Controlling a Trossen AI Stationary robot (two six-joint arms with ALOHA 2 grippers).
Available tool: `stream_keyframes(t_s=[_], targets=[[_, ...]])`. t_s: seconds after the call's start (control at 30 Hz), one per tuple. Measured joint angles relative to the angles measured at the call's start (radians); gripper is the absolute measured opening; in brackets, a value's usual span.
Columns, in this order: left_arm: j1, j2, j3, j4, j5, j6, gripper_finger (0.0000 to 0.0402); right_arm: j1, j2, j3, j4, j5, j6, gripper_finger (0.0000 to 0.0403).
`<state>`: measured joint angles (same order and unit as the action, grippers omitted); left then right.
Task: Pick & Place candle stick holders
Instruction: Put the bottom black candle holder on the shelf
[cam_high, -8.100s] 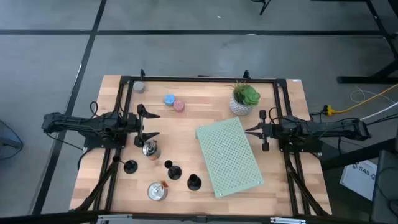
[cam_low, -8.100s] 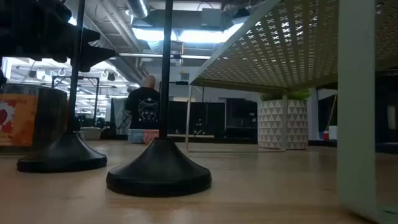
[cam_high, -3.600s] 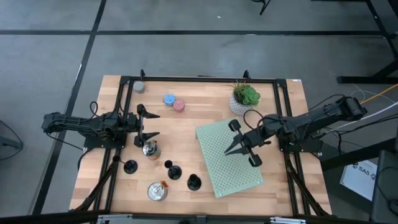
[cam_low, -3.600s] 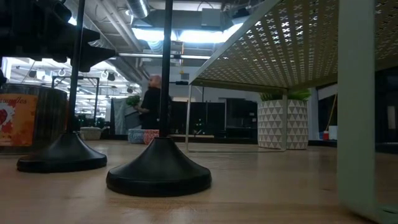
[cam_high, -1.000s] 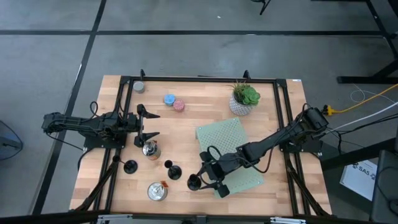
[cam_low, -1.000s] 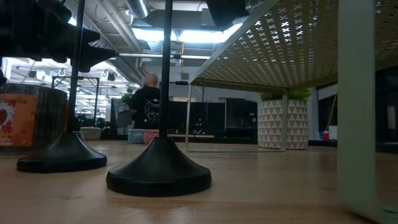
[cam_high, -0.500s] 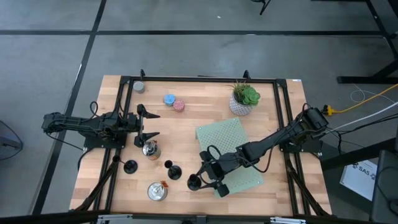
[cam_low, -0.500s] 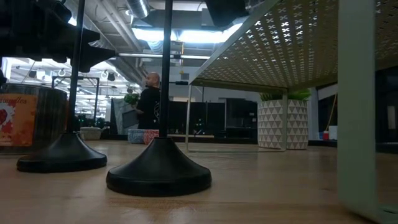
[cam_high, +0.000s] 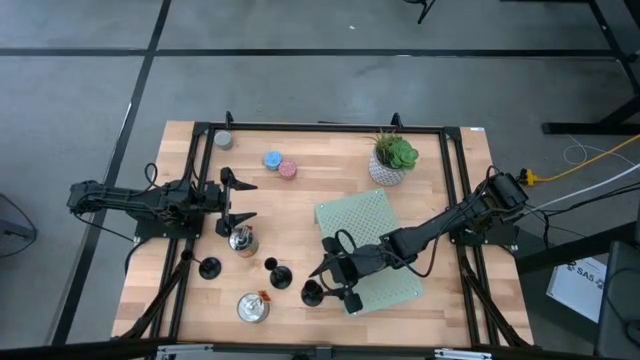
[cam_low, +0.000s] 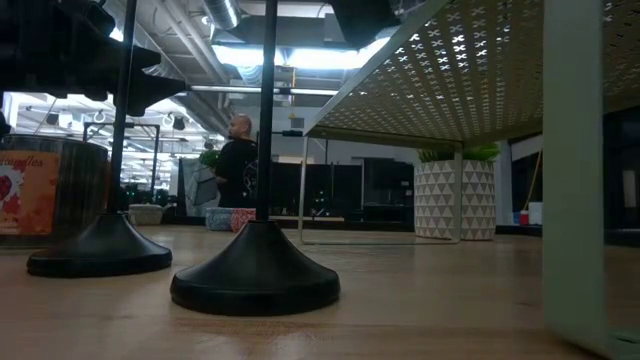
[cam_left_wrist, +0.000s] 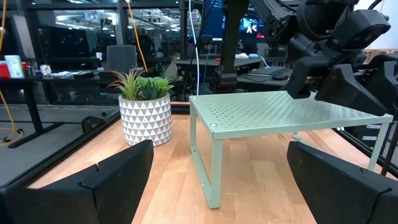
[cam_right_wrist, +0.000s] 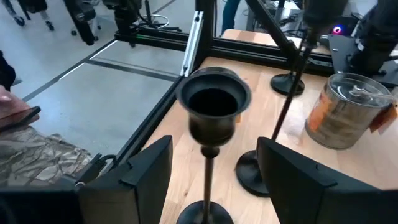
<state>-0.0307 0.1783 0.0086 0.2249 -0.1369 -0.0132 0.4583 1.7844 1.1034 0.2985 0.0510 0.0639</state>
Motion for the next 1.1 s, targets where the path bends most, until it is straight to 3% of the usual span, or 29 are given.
stream_keyframes(t_s=[0.9, 1.1], targets=[[0.000, 0.000, 0.000, 0.000, 0.000, 0.000, 0.0368, 0.000, 0.032, -0.001, 0.136, 0.016, 0.026, 0.0236], [0.000, 0.000, 0.000, 0.000, 0.000, 0.000, 0.0368, 0.001, 0.032, -0.001, 0.158, 0.016, 0.026, 0.0206]])
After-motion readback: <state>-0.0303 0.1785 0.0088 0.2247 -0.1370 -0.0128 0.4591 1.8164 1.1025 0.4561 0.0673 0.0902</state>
